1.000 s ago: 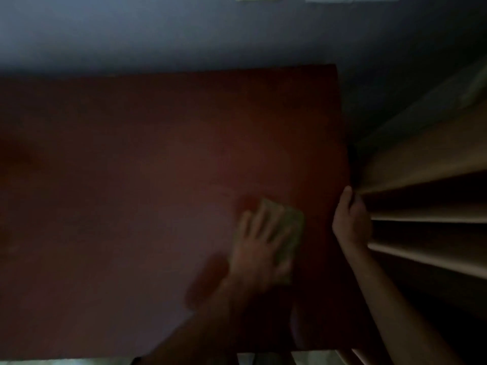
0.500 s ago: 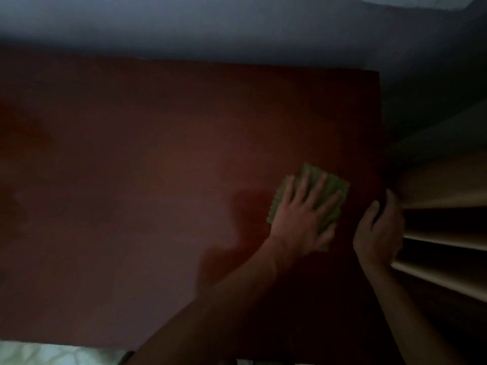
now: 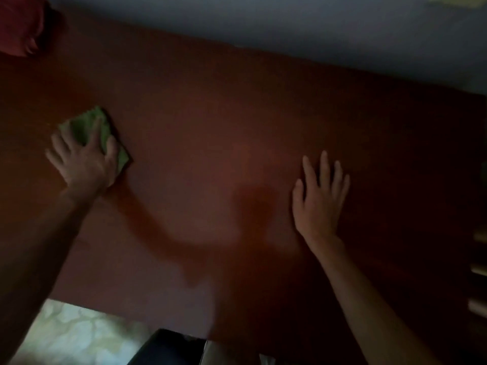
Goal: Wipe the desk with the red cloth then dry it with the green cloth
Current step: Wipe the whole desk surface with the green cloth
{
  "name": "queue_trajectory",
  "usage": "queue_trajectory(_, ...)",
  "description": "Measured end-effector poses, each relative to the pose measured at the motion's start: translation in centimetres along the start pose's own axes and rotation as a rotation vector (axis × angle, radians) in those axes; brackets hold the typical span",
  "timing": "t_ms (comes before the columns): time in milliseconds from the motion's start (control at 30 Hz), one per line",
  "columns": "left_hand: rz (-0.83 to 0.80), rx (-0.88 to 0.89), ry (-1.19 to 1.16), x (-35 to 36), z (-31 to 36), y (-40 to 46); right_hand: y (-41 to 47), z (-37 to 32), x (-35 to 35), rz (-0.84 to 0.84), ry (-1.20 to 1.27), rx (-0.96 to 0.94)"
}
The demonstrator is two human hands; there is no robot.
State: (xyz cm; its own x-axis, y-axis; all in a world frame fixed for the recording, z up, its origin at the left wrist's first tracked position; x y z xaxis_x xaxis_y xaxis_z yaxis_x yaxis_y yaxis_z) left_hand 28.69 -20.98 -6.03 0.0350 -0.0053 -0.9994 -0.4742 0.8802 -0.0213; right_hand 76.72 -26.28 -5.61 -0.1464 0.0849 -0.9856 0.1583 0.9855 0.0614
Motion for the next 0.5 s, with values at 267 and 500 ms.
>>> queue_trajectory(267, -0.029, 0.481, -0.099, 1.5, 20.1, -11.5, -0.3, -2.6, 0.1, 0.031, -0.041, 0.064)
queue_trajectory(500, -0.146, 0.948, -0.184, 1.1, 27.2, -21.3, -0.2, -1.9, -0.5, 0.064, 0.043, 0.102)
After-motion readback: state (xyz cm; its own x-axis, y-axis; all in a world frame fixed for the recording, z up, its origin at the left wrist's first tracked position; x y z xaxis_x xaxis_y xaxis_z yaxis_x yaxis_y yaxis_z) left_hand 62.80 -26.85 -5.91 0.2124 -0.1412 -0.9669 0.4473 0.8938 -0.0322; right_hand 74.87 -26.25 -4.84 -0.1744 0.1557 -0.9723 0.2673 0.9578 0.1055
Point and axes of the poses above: each hand's wrist, its own y-axis towards the middle knuckle, its own x-axis out of the palm, z = x × y, the point moved 9 cm from there along y, towards the middle knuckle, and after that the axes turned 5 degrees about z, right-handed, at the moved point
